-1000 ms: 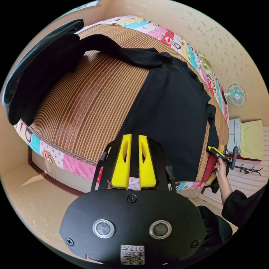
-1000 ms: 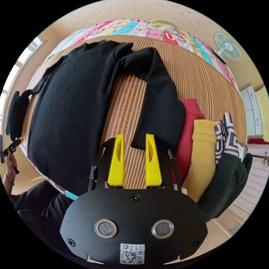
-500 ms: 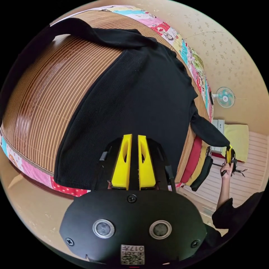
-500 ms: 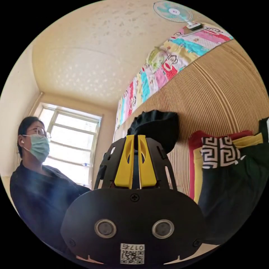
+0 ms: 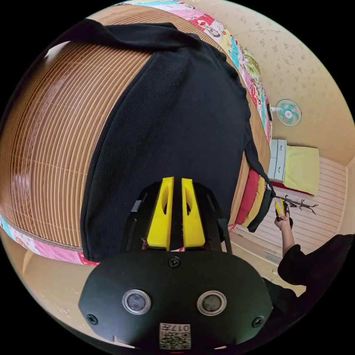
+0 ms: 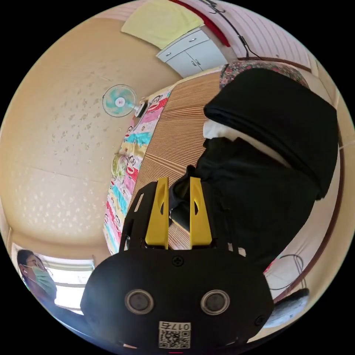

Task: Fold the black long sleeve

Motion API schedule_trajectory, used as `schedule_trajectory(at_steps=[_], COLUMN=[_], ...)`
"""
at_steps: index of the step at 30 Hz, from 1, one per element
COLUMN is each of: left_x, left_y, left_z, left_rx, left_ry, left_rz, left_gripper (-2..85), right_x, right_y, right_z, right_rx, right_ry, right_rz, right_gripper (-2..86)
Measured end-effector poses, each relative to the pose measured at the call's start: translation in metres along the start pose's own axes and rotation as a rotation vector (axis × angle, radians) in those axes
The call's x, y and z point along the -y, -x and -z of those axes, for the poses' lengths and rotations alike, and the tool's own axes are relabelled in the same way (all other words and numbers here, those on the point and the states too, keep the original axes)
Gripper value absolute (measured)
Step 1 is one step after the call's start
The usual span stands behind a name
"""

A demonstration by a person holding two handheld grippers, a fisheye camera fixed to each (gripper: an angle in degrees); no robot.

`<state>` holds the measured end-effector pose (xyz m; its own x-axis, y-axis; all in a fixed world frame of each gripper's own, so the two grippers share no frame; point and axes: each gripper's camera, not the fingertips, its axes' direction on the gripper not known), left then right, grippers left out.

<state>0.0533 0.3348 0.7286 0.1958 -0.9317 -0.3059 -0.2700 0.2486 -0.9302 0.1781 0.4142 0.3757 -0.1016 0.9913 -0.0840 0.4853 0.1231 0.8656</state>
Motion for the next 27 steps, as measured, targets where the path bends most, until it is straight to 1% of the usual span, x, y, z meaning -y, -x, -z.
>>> schedule_trajectory(at_steps=[3,7,10,12,13,14,15,16,18,19,21,22,24,25,27], left_x=[0.005,0.009,0.008,0.006,0.005,0.004,0.002,0.000,-0.003,-0.006,-0.009,-0.011,-0.013,-0.014,-0.014], left_y=[0.002,0.006,0.012,0.016,0.018,0.020,0.022,0.024,0.027,0.030,0.032,0.033,0.033,0.034,0.036], left_z=[0.007,0.012,0.017,0.019,0.021,0.022,0.025,0.029,0.034,0.037,0.041,0.044,0.050,0.054,0.061], left_rx=[-0.016,-0.049,-0.062,-0.065,-0.070,-0.073,-0.078,-0.081,-0.092,-0.108,-0.129,-0.138,-0.144,-0.146,-0.155], left_ry=[-0.007,-0.014,-0.026,-0.026,-0.029,-0.033,-0.044,-0.056,-0.082,-0.097,-0.118,-0.133,-0.163,-0.187,-0.231], left_rz=[-0.020,-0.019,-0.007,0.001,0.009,0.013,0.019,0.024,0.035,0.046,0.064,0.068,0.067,0.063,0.067], left_gripper=[5.0,5.1,5.1,5.2,5.2,5.2,5.2,5.2,5.2,5.3,5.7,6.0,6.4,6.5,6.8], right_x=[-0.020,-0.017,-0.008,-0.003,-0.004,-0.009,-0.019,-0.025,-0.066,-0.080,-0.152,-0.172,-0.256,-0.277,-0.364], right_y=[-0.013,-0.014,0.003,0.032,0.043,0.069,0.103,0.121,0.193,0.210,0.269,0.280,0.304,0.304,0.288], right_z=[-0.023,-0.049,-0.066,-0.082,-0.085,-0.090,-0.095,-0.098,-0.113,-0.119,-0.160,-0.175,-0.245,-0.263,-0.341], right_rx=[0.075,0.025,-0.060,-0.193,-0.203,-0.167,-0.088,-0.041,0.202,0.270,0.483,0.519,0.591,0.583,0.461], right_ry=[0.064,0.043,0.016,0.020,0.015,-0.001,-0.013,-0.019,-0.013,0.000,0.097,0.140,0.312,0.344,0.493], right_rz=[-0.075,-0.076,0.007,0.109,0.138,0.217,0.302,0.345,0.503,0.540,0.691,0.717,0.796,0.813,0.898], right_gripper=[10.1,10.4,8.1,5.2,4.8,4.4,4.0,3.9,3.6,3.5,3.4,3.3,3.2,3.2,3.4])
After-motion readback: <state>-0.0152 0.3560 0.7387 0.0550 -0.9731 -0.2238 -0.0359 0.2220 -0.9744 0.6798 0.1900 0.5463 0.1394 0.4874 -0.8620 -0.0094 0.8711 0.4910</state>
